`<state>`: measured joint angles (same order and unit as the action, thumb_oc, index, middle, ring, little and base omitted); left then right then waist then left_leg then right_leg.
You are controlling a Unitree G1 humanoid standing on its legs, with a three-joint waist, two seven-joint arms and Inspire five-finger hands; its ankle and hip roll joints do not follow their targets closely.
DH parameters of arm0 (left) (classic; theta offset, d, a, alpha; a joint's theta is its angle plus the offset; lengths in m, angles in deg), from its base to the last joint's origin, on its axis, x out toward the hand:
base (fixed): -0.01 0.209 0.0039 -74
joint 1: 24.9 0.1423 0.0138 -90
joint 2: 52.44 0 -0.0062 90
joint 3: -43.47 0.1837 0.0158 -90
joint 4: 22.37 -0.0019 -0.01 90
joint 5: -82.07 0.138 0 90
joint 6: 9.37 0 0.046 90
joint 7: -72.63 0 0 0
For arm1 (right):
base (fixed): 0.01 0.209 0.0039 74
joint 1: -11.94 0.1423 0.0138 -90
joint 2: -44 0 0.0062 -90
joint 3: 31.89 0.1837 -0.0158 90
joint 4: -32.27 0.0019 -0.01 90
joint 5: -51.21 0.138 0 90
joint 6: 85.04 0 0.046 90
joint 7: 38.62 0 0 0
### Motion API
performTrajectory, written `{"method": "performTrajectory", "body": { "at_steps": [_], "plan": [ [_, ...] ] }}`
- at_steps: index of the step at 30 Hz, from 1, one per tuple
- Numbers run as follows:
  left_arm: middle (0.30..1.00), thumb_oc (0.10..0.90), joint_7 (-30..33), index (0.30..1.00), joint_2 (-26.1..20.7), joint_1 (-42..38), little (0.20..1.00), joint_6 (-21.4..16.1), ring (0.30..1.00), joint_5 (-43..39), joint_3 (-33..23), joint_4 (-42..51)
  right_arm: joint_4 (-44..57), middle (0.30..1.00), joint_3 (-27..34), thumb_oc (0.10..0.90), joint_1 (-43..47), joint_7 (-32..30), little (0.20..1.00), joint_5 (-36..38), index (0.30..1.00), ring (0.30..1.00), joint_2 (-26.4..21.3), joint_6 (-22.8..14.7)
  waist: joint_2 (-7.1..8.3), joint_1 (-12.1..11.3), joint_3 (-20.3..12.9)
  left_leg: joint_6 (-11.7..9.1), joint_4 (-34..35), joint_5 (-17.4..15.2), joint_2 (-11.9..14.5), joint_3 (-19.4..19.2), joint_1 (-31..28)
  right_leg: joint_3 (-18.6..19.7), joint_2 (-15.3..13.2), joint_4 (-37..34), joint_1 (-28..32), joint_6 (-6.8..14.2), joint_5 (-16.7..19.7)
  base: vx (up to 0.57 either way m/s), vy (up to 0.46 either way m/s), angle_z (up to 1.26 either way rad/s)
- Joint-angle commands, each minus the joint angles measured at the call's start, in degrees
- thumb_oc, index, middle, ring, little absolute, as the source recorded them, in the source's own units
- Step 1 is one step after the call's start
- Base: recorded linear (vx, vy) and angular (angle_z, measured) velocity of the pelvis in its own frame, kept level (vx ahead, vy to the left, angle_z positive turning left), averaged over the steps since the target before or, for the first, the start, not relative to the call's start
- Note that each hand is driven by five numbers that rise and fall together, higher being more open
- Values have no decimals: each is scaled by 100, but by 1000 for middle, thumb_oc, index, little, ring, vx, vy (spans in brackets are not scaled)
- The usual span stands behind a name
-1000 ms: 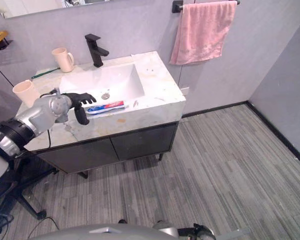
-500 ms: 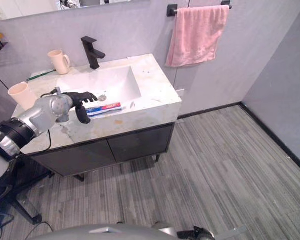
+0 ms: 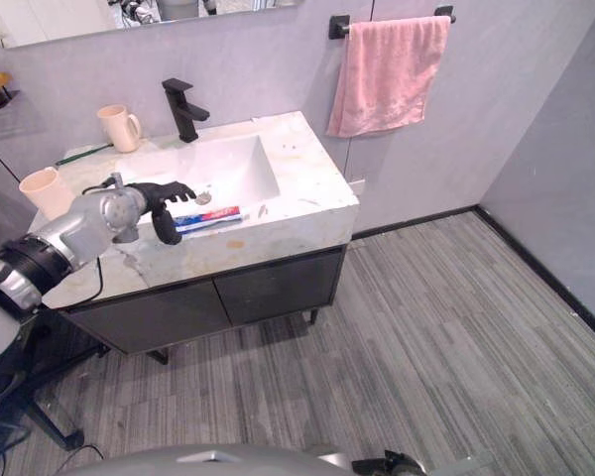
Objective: Organize the bathroom.
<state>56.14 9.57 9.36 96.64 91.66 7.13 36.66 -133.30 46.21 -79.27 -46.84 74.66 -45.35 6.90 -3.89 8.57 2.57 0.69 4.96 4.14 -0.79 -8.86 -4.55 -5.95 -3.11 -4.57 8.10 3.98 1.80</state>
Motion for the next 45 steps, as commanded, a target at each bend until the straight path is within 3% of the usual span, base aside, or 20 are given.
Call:
{"method": "performTrajectory", "body": {
  "at_steps": [1,2,3,4,9,10,12,16,18,19,23,26,27,30,32,36,40,45],
  "plan": [
    [627,618,376,627,-123,-960,627,-93,627,316,-516,-499,-119,900,6,800,106,-177,900,219,900,900,-92,-89,25,-30,-74,260,-499,-742,-358,-2,-297,5,35,508,-371,211,-94,0,0,0],
    [688,659,365,688,-130,-964,688,-64,688,299,-505,-487,-118,900,11,800,103,-176,900,214,900,900,-92,-86,25,-27,-73,262,-492,-740,-358,-5,-302,8,36,506,-370,212,-90,0,0,0],
    [813,742,362,813,-118,-947,813,-52,813,321,-520,-503,-113,900,5,800,91,-185,900,220,900,900,-86,-90,23,-18,-71,262,-478,-734,-359,-7,-307,14,41,505,-373,213,-88,0,0,0],
    [855,770,348,855,-102,-921,855,-69,855,336,-531,-531,-98,900,-7,800,67,-198,900,229,900,900,-81,-92,21,-7,-67,259,-478,-731,-358,-12,-306,14,40,512,-380,216,-87,0,0,0],
    [844,762,279,844,-97,-884,844,-66,844,428,-528,-506,-102,900,26,800,11,-206,900,194,900,900,-86,-95,19,16,-54,262,-464,-729,-364,-19,-304,24,31,495,-386,229,-70,0,0,0],
    [768,712,273,768,-90,-890,768,-62,768,441,-515,-519,-115,900,25,800,10,-210,900,210,900,900,-83,-108,21,20,-51,263,-468,-729,-367,-24,-301,29,32,491,-389,233,-62,0,0,0],
    [745,696,281,745,-60,-905,745,-46,745,438,-500,-547,-133,900,26,800,15,-219,900,231,900,900,-75,-137,21,26,-53,268,-459,-730,-373,-26,-303,42,33,471,-389,237,-48,0,0,0],
    [900,800,212,900,-68,-930,900,-15,900,454,-483,-544,-130,900,55,800,-15,-208,900,211,900,900,-83,-157,23,39,-58,259,-463,-728,-371,-51,-299,43,24,457,-393,254,-29,1,2,-1],
    [900,800,209,900,-73,-925,900,-22,900,439,-484,-557,-145,900,70,800,-28,-185,900,203,900,900,-98,-175,22,43,-53,258,-461,-729,-370,-55,-297,44,22,461,-397,254,-32,2,10,-5],
    [848,765,176,848,-70,-927,848,-35,848,464,-485,-577,-156,900,86,800,-31,-169,900,174,900,900,-105,-184,18,50,-49,258,-466,-731,-370,-56,-290,50,22,474,-412,259,-34,-1,12,-4],
    [811,740,111,811,-48,-931,811,23,811,512,-467,-563,-152,900,79,800,-45,-169,900,160,900,900,-100,-187,19,67,-38,268,-464,-736,-372,-77,-293,54,11,487,-424,267,-32,0,0,0],
    [695,664,55,695,-42,-930,695,68,695,578,-438,-572,-132,900,74,800,-43,-180,900,183,900,900,-102,-180,19,68,-37,274,-466,-734,-382,-71,-287,57,5,494,-437,276,-20,0,0,0],
    [549,566,-2,549,-55,-949,549,81,549,579,-427,-566,-133,900,73,800,-45,-179,900,197,900,900,-104,-190,17,67,-35,278,-461,-736,-382,-76,-291,54,4,494,-438,277,-20,0,0,0],
    [488,525,-51,488,-66,-963,488,100,488,593,-414,-549,-127,900,75,800,-48,-173,900,195,900,900,-109,-191,18,66,-33,279,-463,-736,-383,-78,-288,53,1,495,-441,280,-17,0,0,0],
    [345,430,-92,345,-60,-948,345,74,345,601,-413,-612,-96,900,70,800,-48,-185,900,214,900,900,-112,-172,21,71,-36,280,-457,-734,-385,-82,-288,58,-1,497,-446,286,-13,0,0,0],
    [396,464,-93,396,-6,-924,396,71,396,655,-435,-712,-85,900,44,800,-56,-212,900,233,900,900,-105,-175,26,85,-30,283,-442,-731,-380,-98,-298,65,-8,501,-457,296,-4,0,0,0],
    [371,447,-106,371,18,-930,371,128,371,667,-424,-713,-91,900,36,800,-64,-235,900,217,900,900,-96,-192,19,96,-26,284,-450,-729,-386,-98,-283,77,-10,518,-481,303,0,0,0,0],
    [418,478,30,418,32,-979,418,164,418,534,-405,-748,-115,900,32,800,-56,-221,900,209,900,900,-104,-235,24,98,-15,288,-446,-726,-388,-91,-285,84,-19,532,-493,314,6,0,0,0]
  ]
}}
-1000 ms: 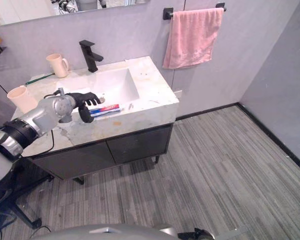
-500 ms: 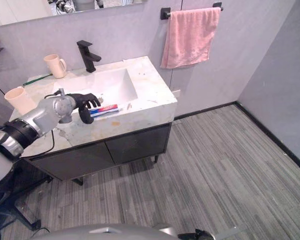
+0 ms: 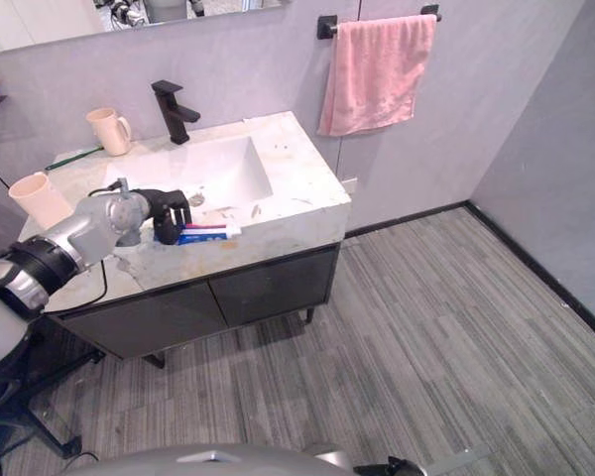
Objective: Organize the bathroom.
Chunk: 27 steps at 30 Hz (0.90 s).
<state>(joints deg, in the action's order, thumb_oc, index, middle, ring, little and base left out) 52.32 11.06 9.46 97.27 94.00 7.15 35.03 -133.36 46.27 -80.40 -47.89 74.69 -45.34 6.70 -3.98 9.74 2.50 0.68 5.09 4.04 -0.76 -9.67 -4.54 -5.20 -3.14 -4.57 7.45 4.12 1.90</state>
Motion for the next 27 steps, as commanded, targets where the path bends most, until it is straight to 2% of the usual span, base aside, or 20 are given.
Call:
{"method": "performTrajectory", "body": {
  "at_steps": [1,6,7,10,12,16,20,22,24,25,26,27],
  "plan": [
    [446,497,499,446,-134,-989,446,122,446,188,-415,-571,-85,900,30,800,60,-121,900,225,900,900,-105,-204,37,-18,-5,286,-455,-713,-390,-11,-291,11,-15,532,-426,302,0,0,0,0],
    [406,471,1192,406,-231,-994,406,81,406,-741,-543,-447,-10,900,143,800,55,-287,900,687,900,900,-148,-400,60,-37,-4,271,-440,-698,-387,-1,-298,4,-10,518,-410,291,4,-23,1,0],
    [307,405,1458,307,-341,-1007,307,120,307,-1058,-645,-251,24,900,272,800,29,-355,900,839,900,900,-190,-564,65,-53,-2,268,-434,-687,-383,12,-295,-4,-6,528,-417,286,-1,-51,2,0],
    [300,400,1820,300,-549,-994,300,180,300,-1809,-861,132,195,900,530,800,-44,-542,900,1013,900,900,-280,-893,91,-64,16,267,-407,-667,-373,28,-305,-10,7,545,-421,276,-6,-73,2,0],
    [300,400,2159,300,-726,-920,300,185,300,-2319,-1153,490,529,900,784,800,-209,-736,900,1018,900,900,-350,-1314,132,-43,46,270,-351,-633,-365,53,-320,-2,23,581,-447,278,4,-98,-4,0],
    [300,400,2378,300,-876,-788,300,136,300,-2699,-1472,880,1045,900,1067,800,-404,-1121,900,1162,900,900,-407,-1711,183,0,67,272,-232,-567,-357,66,-340,19,46,625,-496,287,48,-93,-9,0],
    [300,400,2760,300,-940,-634,300,80,300,-3304,-1828,1331,1940,900,1564,800,-657,-2015,900,1166,900,900,-437,-2569,252,104,88,255,-61,-487,-339,60,-376,60,80,676,-574,331,148,-101,-12,-3],
    [300,400,3019,300,-919,-499,300,54,300,-3551,-2037,1606,2638,900,1756,800,-742,-2717,900,792,900,900,-463,-2856,285,149,94,240,-29,-473,-323,45,-379,86,100,676,-593,344,174,-111,-19,-3],
    [300,400,3321,300,-913,-289,300,50,300,-3845,-2341,1940,3835,900,1865,800,-865,-3772,900,176,900,900,-571,-2789,322,210,92,227,-17,-460,-303,25,-371,113,120,660,-605,337,184,-115,-21,-9],
    [300,400,3446,300,-890,-224,300,35,300,-3883,-2458,2052,4213,900,1991,800,-885,-4042,900,-94,900,900,-619,-2728,337,231,93,225,-15,-455,-301,30,-364,124,128,654,-610,332,179,-61,-11,-8],
    [300,400,3446,300,-890,-224,300,35,300,-3883,-2458,2052,4213,900,1991,800,-885,-4042,900,-94,900,900,-619,-2728,337,231,93,225,-15,-455,-301,30,-364,124,128,654,-610,332,179,-88,-18,-7],
    [300,400,3618,300,-824,14,300,-12,300,-3896,-2833,2209,5131,900,2389,800,-966,-4609,900,-691,900,900,-798,-2722,358,288,88,236,-9,-458,-297,45,-364,157,151,643,-605,323,171,-80,-18,-4]
  ]
}}
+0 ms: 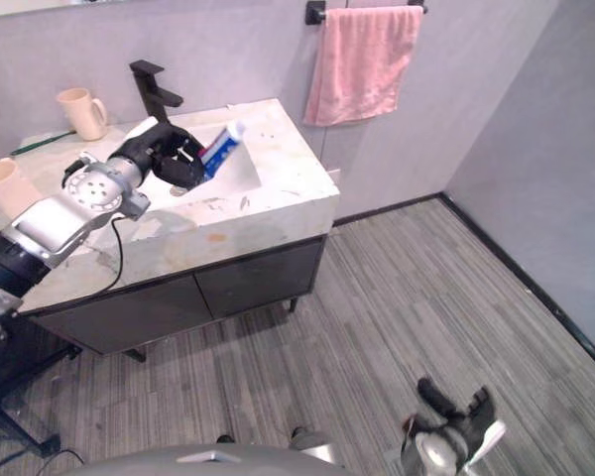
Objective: Organize the bathroom.
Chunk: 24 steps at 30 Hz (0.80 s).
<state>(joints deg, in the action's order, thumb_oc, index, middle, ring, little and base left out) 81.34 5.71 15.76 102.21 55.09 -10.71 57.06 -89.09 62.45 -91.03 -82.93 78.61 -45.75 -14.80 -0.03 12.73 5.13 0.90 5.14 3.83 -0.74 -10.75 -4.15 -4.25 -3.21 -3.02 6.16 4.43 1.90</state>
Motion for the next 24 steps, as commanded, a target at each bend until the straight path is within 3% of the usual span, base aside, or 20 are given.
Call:
{"method": "performTrajectory", "body": {
  "at_steps": [1,3,7,10,12,13,14,16,18,19,21,22,24],
  "plan": [
    [300,400,741,300,-269,-560,300,-531,300,0,-1120,20,831,900,839,800,75,-1253,900,-1281,900,900,-778,-673,-39,-2,-176,215,-14,-439,-297,153,-404,68,163,486,-475,291,168,-137,-31,-5],
    [300,400,900,300,-187,-196,300,-665,300,-74,-1597,116,2187,900,1605,800,-20,-1759,900,-2216,900,900,-1178,-644,-13,89,-204,217,-14,-441,-292,147,-374,88,199,458,-464,286,157,-130,-23,-2],
    [300,400,1009,300,-44,71,300,-694,300,-356,-1885,102,3464,900,2450,800,-40,-1883,900,-2715,900,900,-1702,-706,-21,201,-259,199,-14,-439,-280,115,-321,119,233,441,-479,286,157,-71,-1,-3],
    [300,400,1157,300,60,192,300,-744,300,-632,-2012,121,4095,900,2810,800,36,-1794,900,-2719,900,900,-1940,-866,-40,226,-292,185,-14,-447,-263,85,-314,132,248,407,-476,284,153,-48,11,-9],
    [300,400,1236,300,150,283,300,-838,300,-790,-2086,113,4509,900,3013,800,283,-1521,900,-2374,900,900,-2177,-1213,-45,211,-331,180,-14,-454,-253,59,-321,158,264,379,-467,270,133,-44,29,-5],
    [300,400,1377,300,244,338,300,-924,300,-846,-2122,193,4773,900,3011,800,567,-1110,900,-1824,900,900,-2331,-1609,-55,149,-356,183,-14,-455,-248,60,-322,168,269,330,-445,244,101,-36,25,-5],
    [300,400,1407,300,262,346,300,-929,300,-856,-2130,221,4807,900,3002,800,640,-955,900,-1664,900,900,-2364,-1654,-60,135,-357,183,-14,-457,-248,58,-322,169,268,315,-436,238,93,-38,24,-7],
    [300,400,1687,300,506,274,300,-980,300,-960,-2018,412,4913,900,2553,800,1270,-131,900,-956,900,900,-2552,-1967,-40,-43,-388,180,-14,-453,-259,114,-306,151,261,198,-375,209,74,-54,12,-7],
    [300,400,1882,300,671,136,300,-923,300,-878,-1902,538,5015,900,2070,800,1829,319,900,-760,900,900,-2656,-1907,-1,-140,-398,182,-14,-434,-268,155,-289,138,246,128,-336,200,99,-54,-3,-1],
    [300,400,1929,300,751,80,300,-907,300,-825,-1838,549,5061,900,1890,800,2035,400,900,-781,900,900,-2682,-1790,18,-182,-408,182,-14,-427,-269,168,-284,128,242,119,-328,196,105,-75,-16,1],
    [300,400,2011,300,1028,-179,300,-944,300,-585,-1584,515,5050,900,891,800,2974,1301,900,-321,900,900,-2769,-1283,104,-342,-411,173,-14,-385,-282,239,-238,62,221,75,-311,164,130,-70,-13,1],
    [300,400,2030,300,1035,-196,300,-961,300,-582,-1573,509,5004,900,815,800,3070,1375,900,-264,900,900,-2780,-1251,109,-338,-407,173,-14,-382,-284,246,-234,59,219,69,-309,161,131,-42,-7,9],
    [300,400,2110,300,1310,-333,300,-1113,300,-520,-1413,456,4728,900,54,800,3800,1889,900,82,900,900,-2654,-870,182,-485,-425,160,-14,-360,-288,304,-199,-15,195,45,-274,137,120,-42,-18,19]
  ]
}}
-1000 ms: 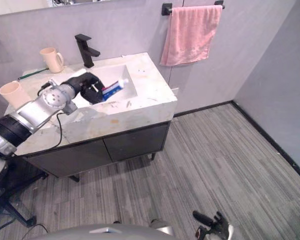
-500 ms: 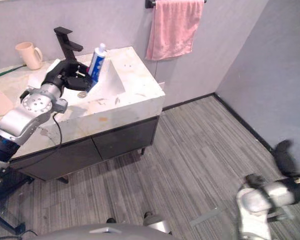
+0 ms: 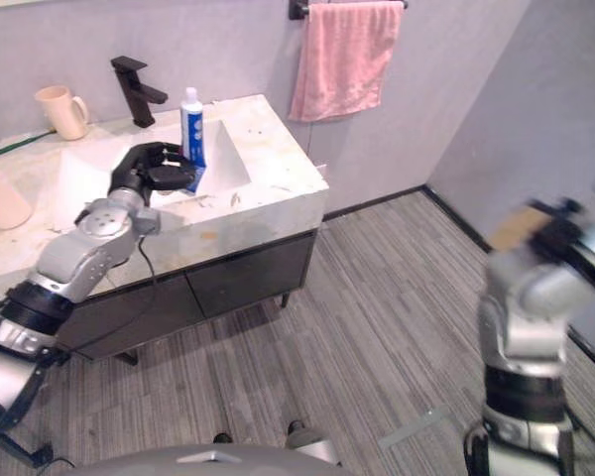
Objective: Organize the bathroom.
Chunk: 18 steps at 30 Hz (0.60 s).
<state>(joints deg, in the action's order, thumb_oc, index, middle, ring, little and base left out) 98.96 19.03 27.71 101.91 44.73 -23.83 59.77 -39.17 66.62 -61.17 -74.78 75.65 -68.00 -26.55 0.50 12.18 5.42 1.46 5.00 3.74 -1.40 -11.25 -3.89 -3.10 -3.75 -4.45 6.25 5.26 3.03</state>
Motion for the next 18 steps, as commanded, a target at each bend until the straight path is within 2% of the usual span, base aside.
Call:
{"method": "performTrajectory", "body": {
  "at_steps": [1,2,4,5,7,10,14,18],
  "plan": [
    [300,400,392,300,132,-1569,300,-1249,300,522,-73,133,-497,900,-770,800,1176,1356,900,466,900,900,-356,482,174,-511,-452,98,0,-346,-229,404,-211,-196,232,163,-250,37,1,-34,-18,18],
    [300,400,393,300,128,-1570,300,-1256,300,522,-81,127,-524,900,-783,800,1204,1377,900,489,900,900,-363,475,171,-498,-447,98,0,-345,-230,408,-212,-201,231,160,-246,37,1,-41,-17,26],
    [300,400,357,300,388,-1618,300,-1447,300,678,-42,87,-902,900,-1348,800,1754,1764,900,1017,900,900,-129,702,245,-660,-448,74,0,-335,-232,467,-191,-335,201,134,-204,22,-7,-42,-19,27],
    [300,400,335,300,426,-1625,300,-1476,300,701,-37,66,-974,900,-1412,800,1828,1822,900,1041,900,900,-79,697,251,-677,-445,71,0,-331,-234,477,-186,-356,197,129,-197,20,-8,-42,-19,23],
    [300,400,256,300,673,-1663,300,-1598,300,802,31,-24,-1362,900,-1754,800,2126,2332,900,1569,900,900,223,851,300,-796,-436,62,0,-308,-249,541,-162,-480,168,99,-164,7,-5,-48,-17,25],
    [300,400,222,300,869,-1714,300,-1730,300,1000,90,-161,-1725,900,-1999,800,2308,2637,900,1959,900,900,522,1054,334,-870,-444,60,0,-301,-260,579,-151,-569,147,72,-139,-4,-6,-27,-3,26],
    [300,400,207,300,1053,-1749,300,-1840,300,1253,113,-283,-2005,900,-2194,800,2346,2979,900,2081,900,900,852,1289,359,-935,-453,64,0,-287,-275,632,-142,-634,128,54,-106,-18,-16,-9,3,17],
    [300,400,165,300,1158,-1824,300,-1928,300,1168,142,-558,-2252,900,-2381,800,2392,3172,900,2169,900,900,1124,1372,356,-966,-456,62,0,-280,-293,665,-140,-661,119,58,-96,-20,-22,-21,4,7]
  ]
}}
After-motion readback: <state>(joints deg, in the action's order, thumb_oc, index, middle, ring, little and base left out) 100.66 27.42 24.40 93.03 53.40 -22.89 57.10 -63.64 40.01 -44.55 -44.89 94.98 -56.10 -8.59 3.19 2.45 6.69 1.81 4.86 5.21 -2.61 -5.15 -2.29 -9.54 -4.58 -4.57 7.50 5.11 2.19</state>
